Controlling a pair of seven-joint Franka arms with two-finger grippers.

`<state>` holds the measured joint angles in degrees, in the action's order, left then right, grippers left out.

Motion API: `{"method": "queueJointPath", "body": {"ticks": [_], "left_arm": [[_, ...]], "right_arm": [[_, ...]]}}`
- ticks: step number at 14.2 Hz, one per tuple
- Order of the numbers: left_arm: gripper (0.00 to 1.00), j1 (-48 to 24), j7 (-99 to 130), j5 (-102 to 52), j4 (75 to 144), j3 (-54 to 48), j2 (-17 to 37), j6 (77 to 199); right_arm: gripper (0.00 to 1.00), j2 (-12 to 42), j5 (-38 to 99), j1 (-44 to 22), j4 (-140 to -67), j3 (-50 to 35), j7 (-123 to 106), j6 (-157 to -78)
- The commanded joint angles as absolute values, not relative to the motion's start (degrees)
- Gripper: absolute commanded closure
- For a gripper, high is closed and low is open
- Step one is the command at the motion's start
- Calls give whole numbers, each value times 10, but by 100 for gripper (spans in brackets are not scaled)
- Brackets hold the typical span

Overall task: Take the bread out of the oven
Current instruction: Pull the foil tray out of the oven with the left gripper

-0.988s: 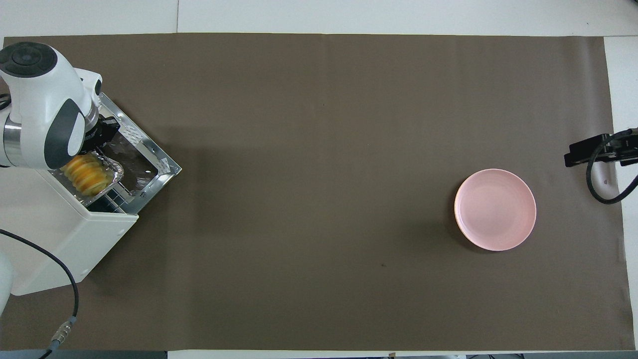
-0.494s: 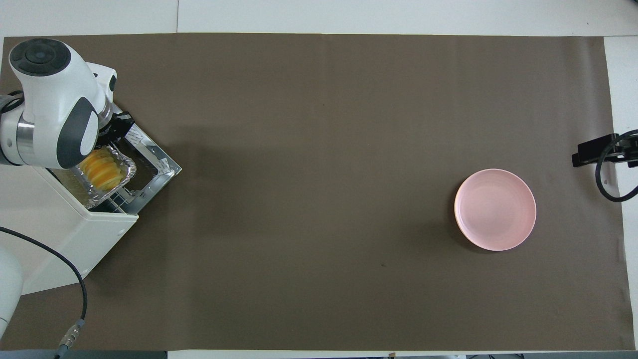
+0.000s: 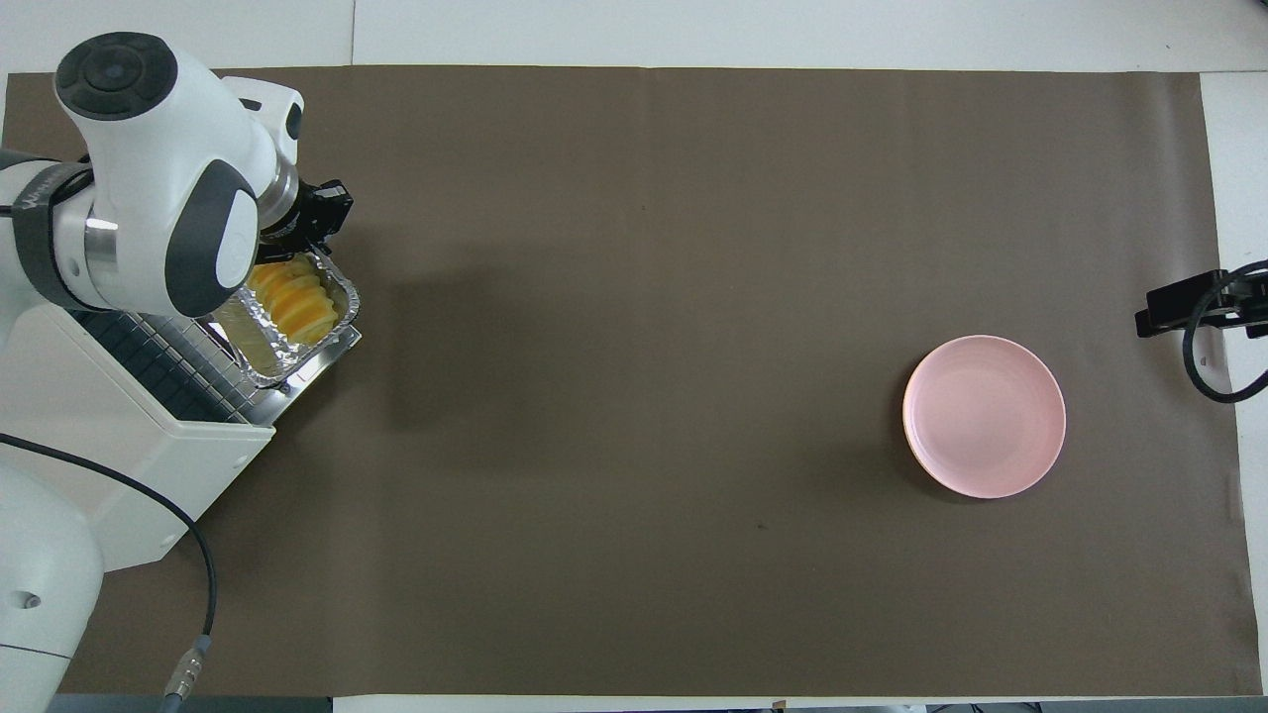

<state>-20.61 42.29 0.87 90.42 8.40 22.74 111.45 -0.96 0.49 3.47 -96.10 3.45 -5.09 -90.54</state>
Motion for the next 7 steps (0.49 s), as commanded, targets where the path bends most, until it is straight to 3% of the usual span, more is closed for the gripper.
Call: {"method": "queueJointPath", "body": {"ticks": [1, 7], "left_arm": [[100, -245, 445, -25, 847, 94, 262, 1096], [100, -354, 474, -67, 815, 95, 283, 1077]], "right_arm": [[0, -26, -4, 40, -983, 33, -64, -902], [0, -40, -4, 40, -1008, 33, -63, -904]]}}
